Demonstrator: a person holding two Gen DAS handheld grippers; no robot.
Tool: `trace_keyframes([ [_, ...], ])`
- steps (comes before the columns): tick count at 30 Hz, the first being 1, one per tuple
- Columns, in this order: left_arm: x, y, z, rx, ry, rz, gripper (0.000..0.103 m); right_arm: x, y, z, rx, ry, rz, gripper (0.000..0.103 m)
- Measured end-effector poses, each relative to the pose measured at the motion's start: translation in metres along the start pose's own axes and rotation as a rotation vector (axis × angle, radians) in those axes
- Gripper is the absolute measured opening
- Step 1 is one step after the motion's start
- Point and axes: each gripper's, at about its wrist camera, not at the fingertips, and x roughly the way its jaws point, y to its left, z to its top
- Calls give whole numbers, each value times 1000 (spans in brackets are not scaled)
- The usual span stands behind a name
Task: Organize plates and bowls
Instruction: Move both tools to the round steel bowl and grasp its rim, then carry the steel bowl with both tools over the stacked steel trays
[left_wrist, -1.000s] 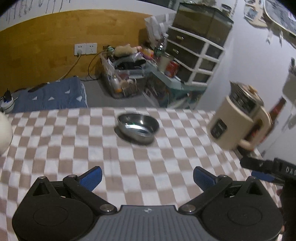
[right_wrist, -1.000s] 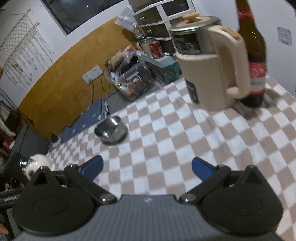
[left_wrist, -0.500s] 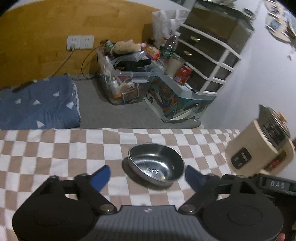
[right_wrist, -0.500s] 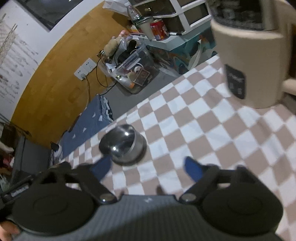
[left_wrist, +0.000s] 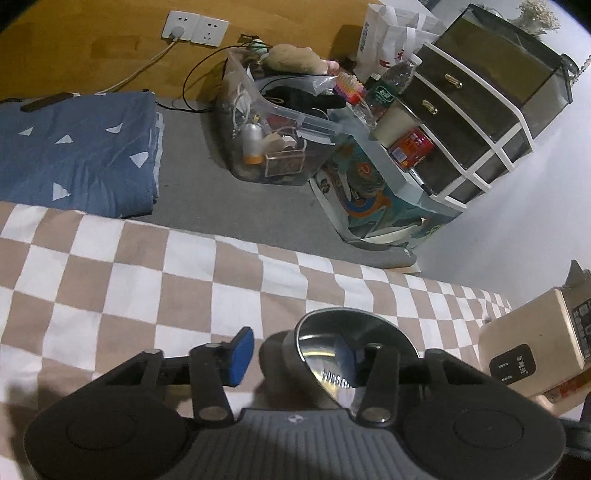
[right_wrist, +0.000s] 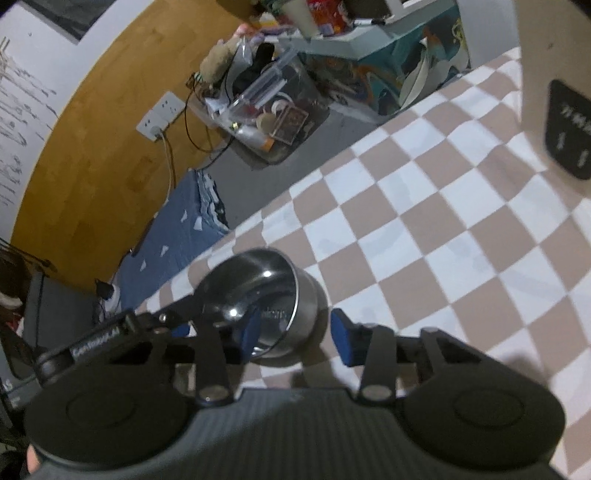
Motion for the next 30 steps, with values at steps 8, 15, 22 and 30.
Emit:
trace_keyframes([
  [8, -2, -7, -3, 27, 7, -3, 16, 8, 9, -2, -69, -22, -27, 17],
  [15, -34, -23, -15, 63, -19, -9, 15, -23, 9, -4, -112, -58, -5, 11],
  [22, -88, -50, -44, 83, -52, -49, 15, -71, 6, -15, -173, -72, 15, 9],
  [30, -140, -86, -88, 110, -64, -72, 15, -135, -6, -43, -229, -74, 36, 9],
])
